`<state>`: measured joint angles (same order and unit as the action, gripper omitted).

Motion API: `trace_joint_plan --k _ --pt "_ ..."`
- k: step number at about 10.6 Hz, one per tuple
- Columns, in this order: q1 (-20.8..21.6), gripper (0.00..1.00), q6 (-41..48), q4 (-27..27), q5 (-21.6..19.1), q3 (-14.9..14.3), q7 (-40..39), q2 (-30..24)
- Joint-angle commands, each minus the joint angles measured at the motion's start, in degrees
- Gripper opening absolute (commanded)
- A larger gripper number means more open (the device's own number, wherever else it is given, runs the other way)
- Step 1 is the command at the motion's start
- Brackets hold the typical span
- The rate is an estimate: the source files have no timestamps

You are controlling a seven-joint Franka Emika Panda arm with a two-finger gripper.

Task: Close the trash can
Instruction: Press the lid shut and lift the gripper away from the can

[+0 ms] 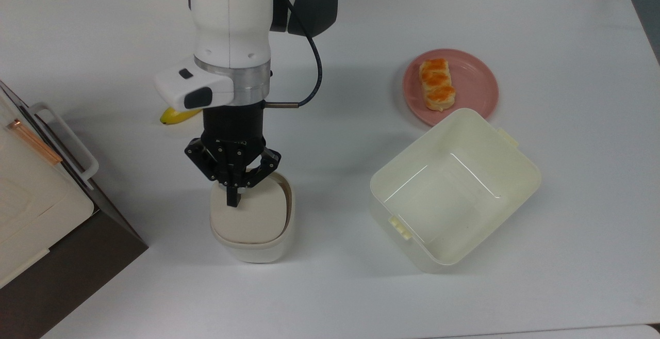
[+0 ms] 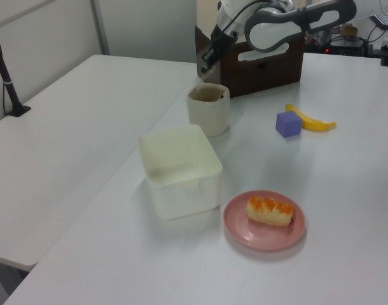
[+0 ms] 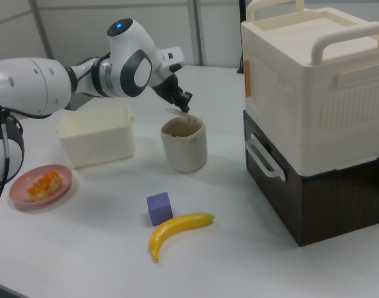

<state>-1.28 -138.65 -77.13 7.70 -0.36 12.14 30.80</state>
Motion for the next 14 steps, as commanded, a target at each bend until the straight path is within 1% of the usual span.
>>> trace_joint_plan --k 1,2,3,6,8,9,10,11,12,13,14 --pt "0.5 0.00 5.9 -2.6 -1.2 0.2 -3.9 -0.6" --pt "0.7 0.00 5.8 -4.3 -1.1 0.2 -4.0 -0.3" --pt "1.8 0.00 5.7 -5.3 -1.0 0.1 -4.1 0.0" --pt "1.9 0.00 5.6 -5.6 -1.0 0.1 -4.0 0.3" --pt "1.8 0.00 6.2 -5.2 -1.3 0.2 -3.7 -1.2" --pt "1.5 0.00 9.2 -5.3 -1.4 0.2 -3.7 -3.9" --pt "1.2 0.00 14.9 -5.1 -1.9 0.1 -4.0 -6.5" --pt "0.8 0.02 21.1 -5.1 -3.5 0.1 -4.7 -9.3" --pt "0.7 0.13 27.5 -5.2 -3.9 0.1 -7.9 -11.7" --pt "0.7 0.41 34.4 -5.2 -3.9 0.0 -11.7 -14.0" --pt "0.7 0.72 39.8 -5.4 -3.9 -0.1 -14.1 -15.8"
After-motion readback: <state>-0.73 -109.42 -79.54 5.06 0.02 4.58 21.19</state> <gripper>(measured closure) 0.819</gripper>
